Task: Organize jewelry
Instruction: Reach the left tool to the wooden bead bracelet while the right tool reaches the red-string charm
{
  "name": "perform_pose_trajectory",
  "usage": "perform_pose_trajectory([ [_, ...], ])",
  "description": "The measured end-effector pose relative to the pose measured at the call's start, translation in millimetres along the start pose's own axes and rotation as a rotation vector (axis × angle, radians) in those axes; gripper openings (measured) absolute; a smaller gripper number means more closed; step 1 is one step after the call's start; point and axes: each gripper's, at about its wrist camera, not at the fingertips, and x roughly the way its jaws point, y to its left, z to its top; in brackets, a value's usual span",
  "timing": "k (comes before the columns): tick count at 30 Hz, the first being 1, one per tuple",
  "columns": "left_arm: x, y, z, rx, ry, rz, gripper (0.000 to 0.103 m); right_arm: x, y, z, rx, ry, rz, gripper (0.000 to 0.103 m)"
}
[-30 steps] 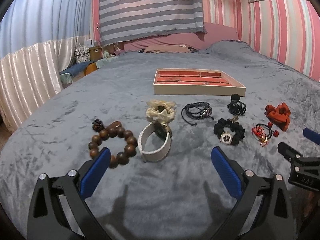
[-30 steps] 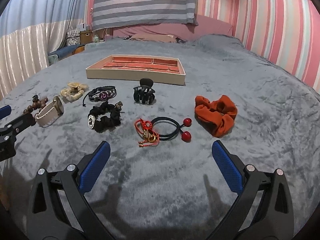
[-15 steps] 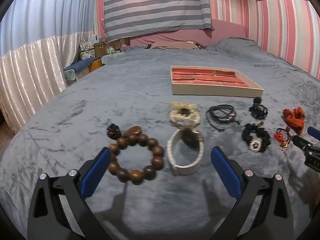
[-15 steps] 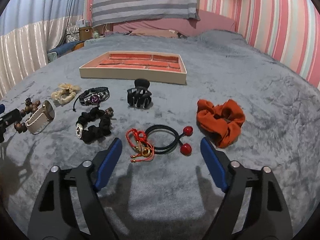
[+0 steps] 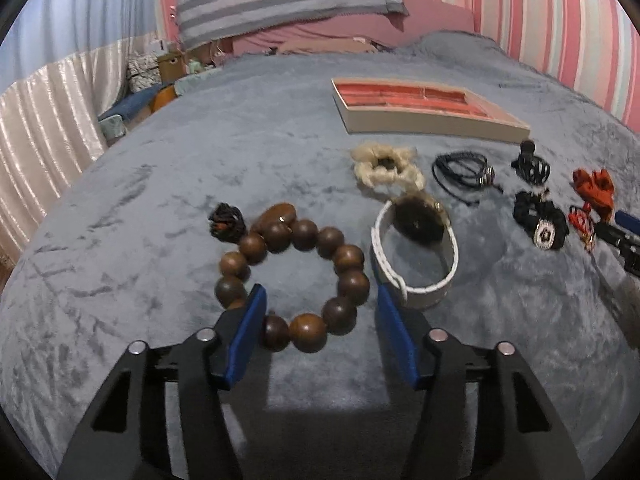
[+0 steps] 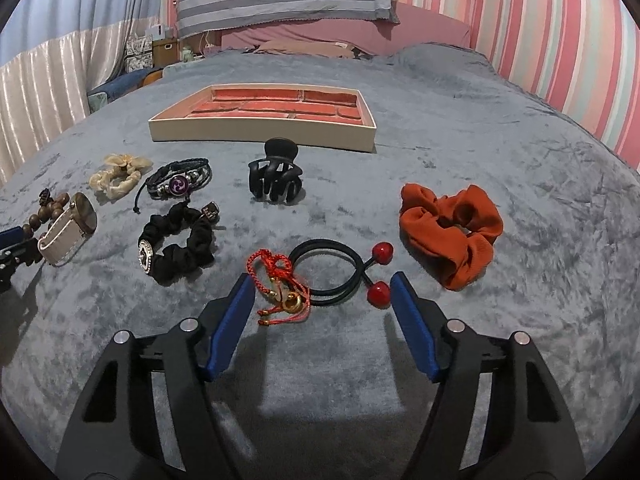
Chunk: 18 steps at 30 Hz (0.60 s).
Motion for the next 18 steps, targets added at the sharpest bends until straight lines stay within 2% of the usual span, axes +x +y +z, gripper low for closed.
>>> perform_pose_trajectory([
  [4, 4.2, -0.6, 1.1, 0.009, 0.012, -0.01, 0.056, 4.8, 0.5, 2.8, 0.008, 0.011, 0.021, 0.064],
  [13, 19.7, -2.2, 5.9, 0.042, 0.052, -0.049, 0.054, 18.4, 4.9, 8.9, 0.009, 0.045, 0.058, 0.048],
  [16, 25.6, 1.9, 8.9, 0.035, 0.071, -0.078, 0.049, 25.1, 7.5, 9.8, 0.004, 0.065, 0.07, 0.04],
  [18, 27.8, 3.1, 10.3, 0.029, 0.079, -0.094, 0.047, 29.5, 7.7, 10.8, 0.006, 0.08, 0.082, 0.03],
])
